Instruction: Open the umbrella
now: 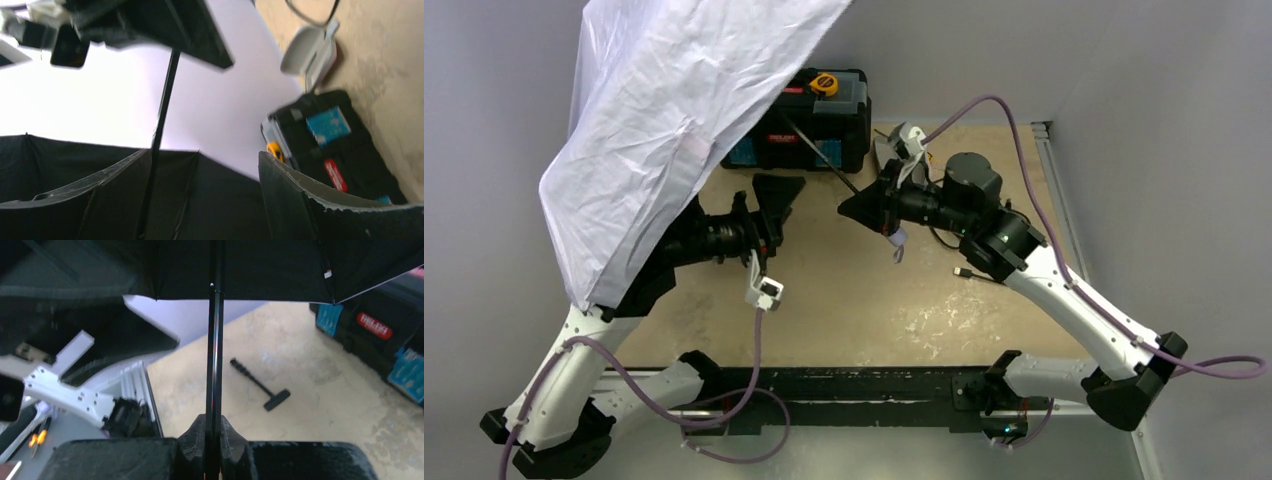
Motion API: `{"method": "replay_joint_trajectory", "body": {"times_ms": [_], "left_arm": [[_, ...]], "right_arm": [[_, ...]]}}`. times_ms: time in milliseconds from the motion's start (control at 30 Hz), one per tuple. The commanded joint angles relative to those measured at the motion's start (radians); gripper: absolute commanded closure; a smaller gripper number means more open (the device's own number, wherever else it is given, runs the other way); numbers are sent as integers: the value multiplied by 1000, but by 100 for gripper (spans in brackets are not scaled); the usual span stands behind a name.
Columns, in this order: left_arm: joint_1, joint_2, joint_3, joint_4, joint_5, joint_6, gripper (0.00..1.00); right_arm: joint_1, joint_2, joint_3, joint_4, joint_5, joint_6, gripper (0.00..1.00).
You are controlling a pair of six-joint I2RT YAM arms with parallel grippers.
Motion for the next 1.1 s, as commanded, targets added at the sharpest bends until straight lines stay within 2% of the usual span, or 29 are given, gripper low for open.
{"method": "replay_joint_trajectory", "body": {"times_ms": [0, 100, 233, 367, 500, 600, 767, 867, 1067], "left_arm": [[-139, -17, 44, -11, 26, -42, 22], [-209, -5, 76, -14, 44, -58, 22], [-266, 29, 159, -100, 57, -137, 22], [-275, 10, 97, -71, 47, -138, 22], [-275, 20, 60, -3, -9, -195, 22], [-275, 28, 34, 48, -63, -229, 23], [-274, 23, -2, 67, -144, -284, 23], [-274, -5, -30, 61, -176, -294, 23], [-274, -73, -81, 35, -251, -324, 23]], "right_arm": [[-8, -130, 0, 330, 133, 6, 100], [-25, -155, -14, 348, 226, 10, 100], [-33, -230, -113, 418, 411, 56, 100], [-36, -307, -217, 456, 587, 108, 100], [-106, -340, -274, 432, 673, 195, 100], [-135, -338, -324, 516, 743, 212, 100], [-139, -277, -431, 813, 753, 121, 100], [-140, -202, -408, 861, 753, 121, 100], [-139, -88, -344, 910, 583, 211, 100]]}}
